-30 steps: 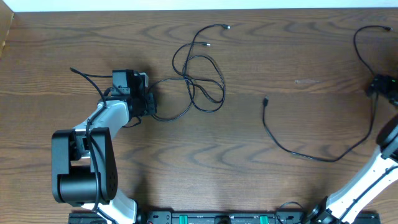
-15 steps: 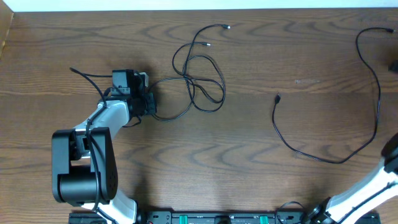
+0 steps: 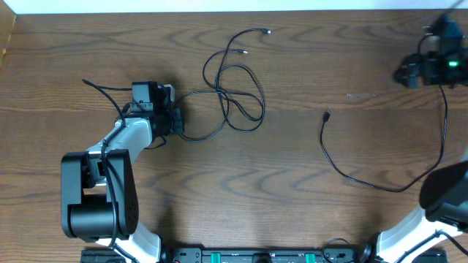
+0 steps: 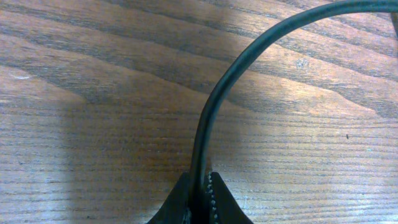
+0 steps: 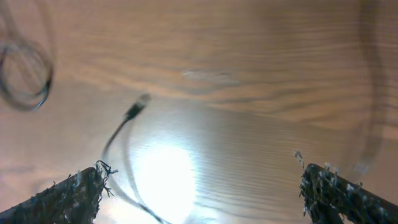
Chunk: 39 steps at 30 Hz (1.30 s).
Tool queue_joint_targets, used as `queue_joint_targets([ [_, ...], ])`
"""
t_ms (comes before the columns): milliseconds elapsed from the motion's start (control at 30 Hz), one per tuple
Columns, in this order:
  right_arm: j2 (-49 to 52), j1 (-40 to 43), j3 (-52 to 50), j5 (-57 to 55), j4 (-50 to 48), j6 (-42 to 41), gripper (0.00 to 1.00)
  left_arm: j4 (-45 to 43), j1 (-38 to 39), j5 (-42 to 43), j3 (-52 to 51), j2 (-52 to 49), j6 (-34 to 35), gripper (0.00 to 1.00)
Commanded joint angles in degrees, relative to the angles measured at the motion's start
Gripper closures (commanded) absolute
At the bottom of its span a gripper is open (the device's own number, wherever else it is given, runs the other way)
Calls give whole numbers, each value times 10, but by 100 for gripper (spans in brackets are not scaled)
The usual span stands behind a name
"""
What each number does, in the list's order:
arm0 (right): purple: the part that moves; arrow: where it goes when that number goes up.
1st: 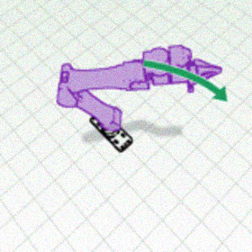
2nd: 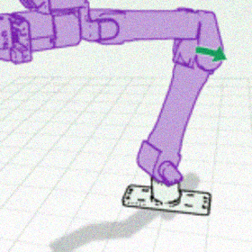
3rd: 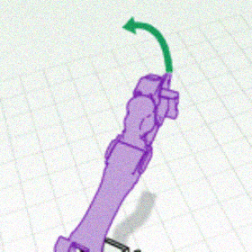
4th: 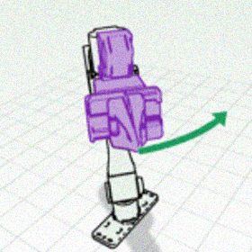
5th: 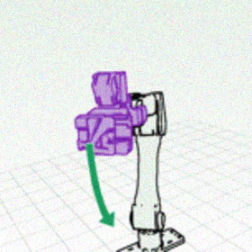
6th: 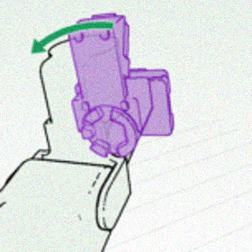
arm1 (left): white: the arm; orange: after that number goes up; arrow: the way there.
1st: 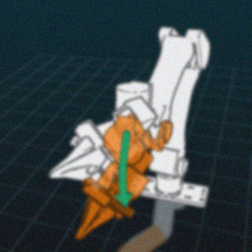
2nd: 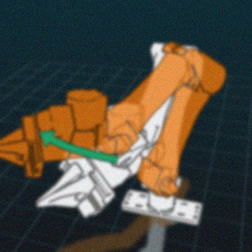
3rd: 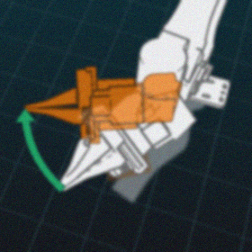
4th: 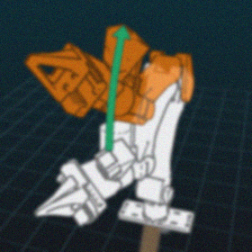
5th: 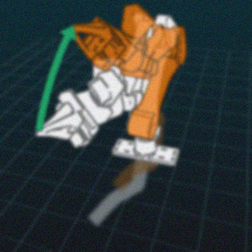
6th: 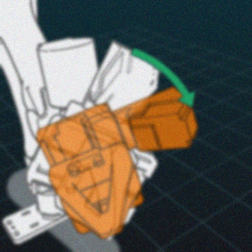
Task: Untangle cables
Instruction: 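Lower the right gripper onto the black cable at center-right and grasp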
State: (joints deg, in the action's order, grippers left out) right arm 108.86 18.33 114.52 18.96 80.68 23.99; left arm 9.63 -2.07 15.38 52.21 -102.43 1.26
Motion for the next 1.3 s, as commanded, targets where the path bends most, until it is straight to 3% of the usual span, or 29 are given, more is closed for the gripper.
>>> queue_joint_targets([
  [0,0,-52,-3,6,22,7,1,0,3,7,-7,-4,-1,93],
  [267,0,-169,-48,-2,59,-12,1,0,3,7,-7,-4,-1,93],
  [467,0,-227,-151,-44,34,-64,1,-1,3,7,-7,-4,-2,92],
  [867,0,-293,-366,-80,-136,-153,4,0,3,7,-7,-4,-2,93],
  [1033,0,-293,-389,-136,-152,-204,17,-1,3,7,-7,-4,-2,93],
  [1133,0,-293,-393,-150,-157,-219,32,0,3,7,-7,-4,-2,93],
  [1267,0,-294,-407,-150,-181,-221,40,0,3,7,-7,-4,-2,92],
])
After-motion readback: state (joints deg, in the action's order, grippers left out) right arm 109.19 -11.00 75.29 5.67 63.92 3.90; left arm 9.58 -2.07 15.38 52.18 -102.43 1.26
